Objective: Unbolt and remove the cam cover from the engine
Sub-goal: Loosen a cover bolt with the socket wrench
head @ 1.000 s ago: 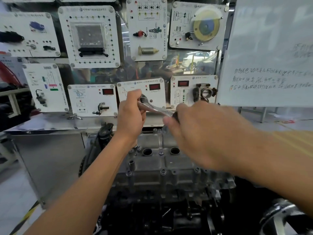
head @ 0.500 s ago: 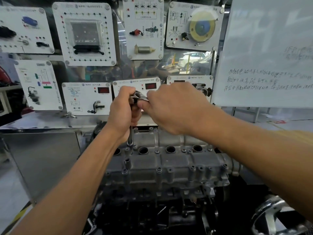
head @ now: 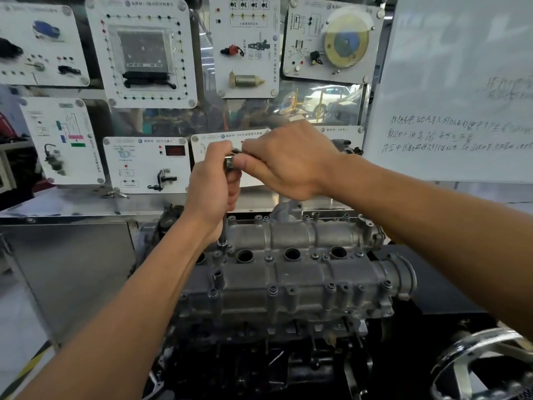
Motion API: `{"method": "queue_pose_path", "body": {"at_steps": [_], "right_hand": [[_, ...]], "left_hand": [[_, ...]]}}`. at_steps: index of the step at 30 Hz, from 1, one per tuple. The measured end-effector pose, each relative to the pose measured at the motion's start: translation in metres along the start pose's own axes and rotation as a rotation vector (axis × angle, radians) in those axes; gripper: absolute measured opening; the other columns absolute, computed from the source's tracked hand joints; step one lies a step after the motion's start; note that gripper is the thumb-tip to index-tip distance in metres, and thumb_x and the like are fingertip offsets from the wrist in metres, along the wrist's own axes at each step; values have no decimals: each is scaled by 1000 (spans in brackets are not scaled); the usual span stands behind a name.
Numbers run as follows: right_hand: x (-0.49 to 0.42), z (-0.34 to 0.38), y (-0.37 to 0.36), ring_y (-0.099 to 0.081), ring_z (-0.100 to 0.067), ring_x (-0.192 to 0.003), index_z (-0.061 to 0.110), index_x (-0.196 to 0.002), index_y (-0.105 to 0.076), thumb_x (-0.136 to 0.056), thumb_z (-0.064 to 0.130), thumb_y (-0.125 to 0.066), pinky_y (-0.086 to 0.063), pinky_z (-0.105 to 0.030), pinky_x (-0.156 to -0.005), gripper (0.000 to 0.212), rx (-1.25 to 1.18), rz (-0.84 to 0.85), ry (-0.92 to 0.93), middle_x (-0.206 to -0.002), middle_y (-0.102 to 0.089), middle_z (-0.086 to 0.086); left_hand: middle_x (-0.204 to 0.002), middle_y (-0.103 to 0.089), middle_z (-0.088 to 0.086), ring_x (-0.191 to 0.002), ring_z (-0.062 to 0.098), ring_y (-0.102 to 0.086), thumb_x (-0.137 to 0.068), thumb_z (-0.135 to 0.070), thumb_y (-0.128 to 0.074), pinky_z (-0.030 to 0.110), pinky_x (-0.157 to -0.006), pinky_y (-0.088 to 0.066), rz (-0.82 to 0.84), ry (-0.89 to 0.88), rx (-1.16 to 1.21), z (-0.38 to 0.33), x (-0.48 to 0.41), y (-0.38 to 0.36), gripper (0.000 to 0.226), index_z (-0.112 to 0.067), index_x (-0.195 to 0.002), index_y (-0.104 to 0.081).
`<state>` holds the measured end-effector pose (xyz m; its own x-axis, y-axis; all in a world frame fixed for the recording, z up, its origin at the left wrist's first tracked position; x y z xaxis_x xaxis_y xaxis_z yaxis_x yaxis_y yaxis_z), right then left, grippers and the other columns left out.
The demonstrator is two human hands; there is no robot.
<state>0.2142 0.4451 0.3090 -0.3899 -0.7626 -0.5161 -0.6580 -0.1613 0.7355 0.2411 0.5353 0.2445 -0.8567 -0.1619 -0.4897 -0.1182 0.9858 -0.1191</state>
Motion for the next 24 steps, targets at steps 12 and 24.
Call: {"method": "queue_pose_path", "body": {"at_steps": [12, 24], "right_hand": [[-52, 7, -25, -47, -16, -35, 8, -63, -53, -96, 16, -43, -34, -18, -30, 36, -208, 419, -279, -42, -53, -4], [-62, 24, -9, -36, -20, -54, 20, -82, -43, -80, 26, -59, -31, -30, -48, 17, -158, -19, -294, -67, -33, 6]], "left_hand": [[-44, -25, -4, -39, 13, -20, -102, -64, -16, 24, -39, -23, 126, 253, -78, 74, 2, 6, 70, -21, -48, -30], [-39, -18, -4, -36, 11, -13, -105, -24, -15, 23, -40, -9, 11, 240, 40, 81, 4, 21, 58, -21, -48, -27]]}}
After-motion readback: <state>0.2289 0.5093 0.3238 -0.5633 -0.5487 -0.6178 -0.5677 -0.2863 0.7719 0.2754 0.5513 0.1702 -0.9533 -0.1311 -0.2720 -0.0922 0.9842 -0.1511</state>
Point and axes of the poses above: each hand's wrist, its own x-axis away from the middle knuckle, its own y-axis out of the back of the hand, z = x × y, the point moved 9 cm from there along -x, towards the middle knuckle
